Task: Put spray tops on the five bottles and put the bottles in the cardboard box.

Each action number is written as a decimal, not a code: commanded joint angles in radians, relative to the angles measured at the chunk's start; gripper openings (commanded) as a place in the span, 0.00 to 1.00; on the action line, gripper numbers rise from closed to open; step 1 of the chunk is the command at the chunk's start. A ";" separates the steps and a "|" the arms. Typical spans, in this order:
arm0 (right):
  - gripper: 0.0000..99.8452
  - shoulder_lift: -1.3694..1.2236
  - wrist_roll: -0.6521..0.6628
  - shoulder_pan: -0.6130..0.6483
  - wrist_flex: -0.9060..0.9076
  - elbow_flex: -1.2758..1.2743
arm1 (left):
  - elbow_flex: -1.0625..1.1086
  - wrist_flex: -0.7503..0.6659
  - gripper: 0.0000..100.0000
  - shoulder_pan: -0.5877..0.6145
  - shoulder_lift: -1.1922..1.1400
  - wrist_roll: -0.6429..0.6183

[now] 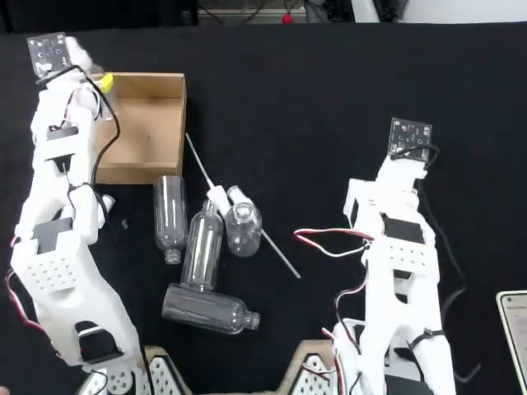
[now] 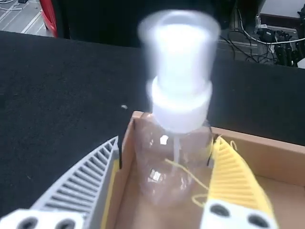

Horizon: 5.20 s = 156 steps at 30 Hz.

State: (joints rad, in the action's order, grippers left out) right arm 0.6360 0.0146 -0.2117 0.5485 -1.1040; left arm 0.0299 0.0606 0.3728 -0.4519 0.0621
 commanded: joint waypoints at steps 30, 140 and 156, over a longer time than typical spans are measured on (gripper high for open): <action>0.13 -0.007 -0.005 -0.009 -0.025 0.004 | -0.050 0.057 0.30 0.053 0.028 -0.005; 0.13 -0.007 0.002 -0.008 -0.025 0.005 | 0.260 0.982 0.35 0.073 0.825 0.052; 0.13 -0.007 0.002 -0.008 -0.025 0.004 | 0.575 1.008 0.35 -0.025 1.142 0.054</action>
State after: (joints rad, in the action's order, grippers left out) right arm 0.6360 0.0146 -0.2117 0.5485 -1.1040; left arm 0.5132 1.1301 0.3728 0.5255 0.1082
